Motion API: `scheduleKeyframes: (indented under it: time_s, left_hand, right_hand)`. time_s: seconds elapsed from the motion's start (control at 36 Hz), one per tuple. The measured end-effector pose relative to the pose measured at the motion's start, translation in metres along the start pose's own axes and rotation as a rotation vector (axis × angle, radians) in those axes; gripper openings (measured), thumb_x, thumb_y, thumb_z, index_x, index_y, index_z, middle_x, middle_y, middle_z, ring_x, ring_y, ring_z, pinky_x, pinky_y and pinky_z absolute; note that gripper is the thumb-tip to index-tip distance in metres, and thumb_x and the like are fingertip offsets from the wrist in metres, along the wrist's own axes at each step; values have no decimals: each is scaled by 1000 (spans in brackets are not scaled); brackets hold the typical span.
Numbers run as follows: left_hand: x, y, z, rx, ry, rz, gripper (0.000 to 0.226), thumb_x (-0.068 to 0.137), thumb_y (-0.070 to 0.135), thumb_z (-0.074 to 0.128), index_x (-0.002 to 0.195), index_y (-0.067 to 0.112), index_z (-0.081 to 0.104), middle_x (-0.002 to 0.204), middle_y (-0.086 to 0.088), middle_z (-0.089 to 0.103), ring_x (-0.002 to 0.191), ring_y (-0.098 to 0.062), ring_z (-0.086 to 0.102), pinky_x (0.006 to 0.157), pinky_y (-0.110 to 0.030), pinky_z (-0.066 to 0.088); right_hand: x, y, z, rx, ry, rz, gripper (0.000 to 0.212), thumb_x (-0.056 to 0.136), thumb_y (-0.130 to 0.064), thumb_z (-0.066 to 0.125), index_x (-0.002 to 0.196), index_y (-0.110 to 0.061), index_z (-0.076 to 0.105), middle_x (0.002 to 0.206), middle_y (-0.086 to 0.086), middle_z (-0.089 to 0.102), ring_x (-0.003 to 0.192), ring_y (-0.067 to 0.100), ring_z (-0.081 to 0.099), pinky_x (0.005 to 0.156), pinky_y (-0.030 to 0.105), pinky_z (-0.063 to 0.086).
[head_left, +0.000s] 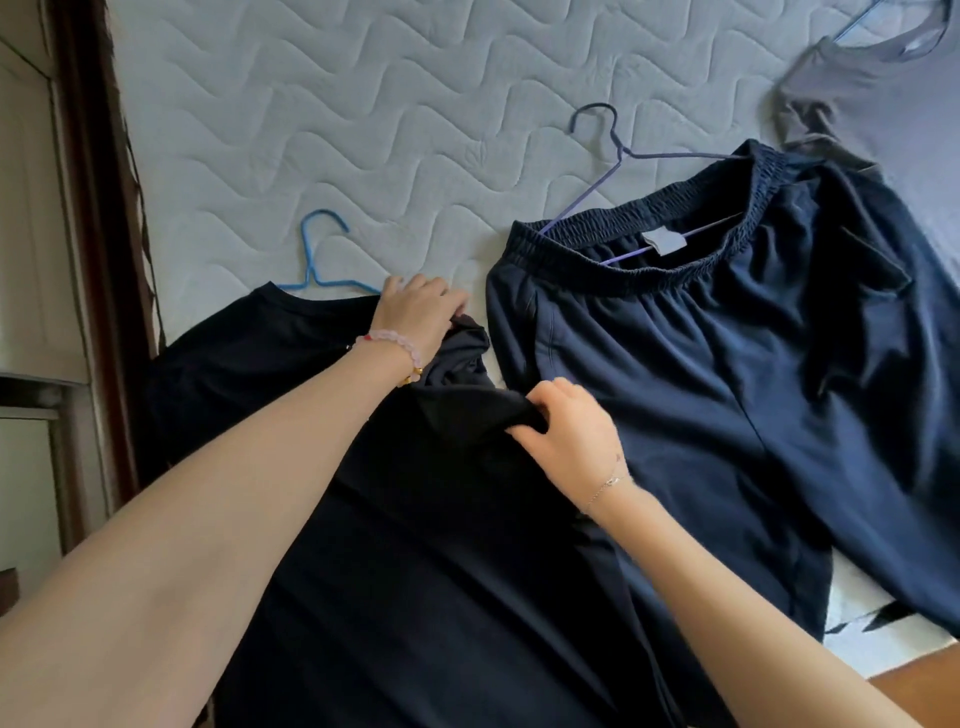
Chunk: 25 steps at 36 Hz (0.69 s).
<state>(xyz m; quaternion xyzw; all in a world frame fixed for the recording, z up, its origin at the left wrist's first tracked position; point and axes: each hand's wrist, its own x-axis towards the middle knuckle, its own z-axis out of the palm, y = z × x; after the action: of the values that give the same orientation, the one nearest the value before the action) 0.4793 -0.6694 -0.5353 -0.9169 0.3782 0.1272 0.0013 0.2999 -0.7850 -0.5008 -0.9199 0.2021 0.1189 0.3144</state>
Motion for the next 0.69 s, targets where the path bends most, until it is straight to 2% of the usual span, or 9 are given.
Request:
scheduleKeyframes:
  time_s: [0.03, 0.08, 0.14, 0.19, 0.25, 0.33, 0.44, 0.56, 0.69]
  left_hand:
    - [2, -2, 0, -1, 10, -32, 13, 93, 16, 48, 103, 20, 54, 112, -3, 59, 108, -26, 51, 94, -39, 33]
    - [5, -9, 2, -24, -8, -78, 16, 93, 14, 47, 108, 17, 52, 115, -6, 59, 109, -28, 52, 92, -42, 37]
    - [5, -18, 3, -64, -73, -85, 24, 92, 18, 50, 116, 15, 49, 123, -8, 54, 116, -29, 49, 94, -44, 41]
    - [4, -27, 3, -91, -134, -54, 32, 91, 23, 54, 121, 16, 48, 128, -7, 50, 120, -28, 45, 97, -44, 41]
    - [5, -33, 1, -84, -176, -26, 34, 91, 26, 55, 123, 17, 47, 129, -7, 49, 121, -28, 44, 97, -43, 39]
    - [10, -41, -2, -12, -240, -25, 27, 94, 29, 50, 119, 17, 49, 126, -7, 52, 120, -28, 44, 95, -42, 35]
    - [20, -50, -5, -98, -222, -73, 30, 97, 25, 46, 122, 12, 55, 120, -17, 53, 117, -35, 43, 94, -44, 38]
    - [38, -62, -12, -221, -116, -178, 28, 95, 21, 51, 115, 5, 61, 116, -24, 51, 116, -40, 45, 93, -46, 40]
    - [58, -64, -15, -289, -59, -251, 30, 93, 23, 55, 114, 3, 62, 116, -24, 52, 115, -38, 47, 94, -45, 42]
  right_hand:
    - [2, 2, -9, 32, 34, -30, 14, 83, -25, 63, 90, -16, 54, 88, -3, 49, 86, 18, 49, 71, 27, 35]
    - [9, 9, -26, 108, 66, -37, 16, 83, -16, 61, 84, -18, 45, 80, -4, 46, 76, 15, 45, 66, 24, 27]
    - [19, 18, -44, 205, 49, 25, 17, 86, -14, 58, 82, -16, 41, 70, -3, 48, 66, 15, 45, 61, 27, 31]
    - [33, 32, -60, 266, 38, 91, 21, 88, -13, 57, 76, -17, 40, 65, -5, 46, 60, 10, 43, 54, 22, 33]
    - [47, 44, -74, 293, 54, 126, 26, 88, -14, 59, 73, -24, 40, 69, -7, 48, 65, 9, 45, 55, 18, 35]
    - [63, 64, -94, 309, 72, 185, 15, 85, -18, 67, 90, -18, 52, 85, 0, 59, 80, 15, 54, 72, 28, 44]
    - [74, 90, -118, 262, 92, 213, 22, 80, -16, 71, 101, -15, 65, 93, 3, 66, 88, 18, 61, 87, 36, 51]
    - [84, 109, -120, 114, 93, 227, 18, 82, -22, 70, 98, -14, 67, 91, 3, 65, 87, 19, 59, 77, 27, 41]
    - [91, 120, -113, 17, 145, 273, 24, 86, -26, 64, 104, -11, 58, 105, 10, 59, 102, 30, 54, 81, 33, 38]
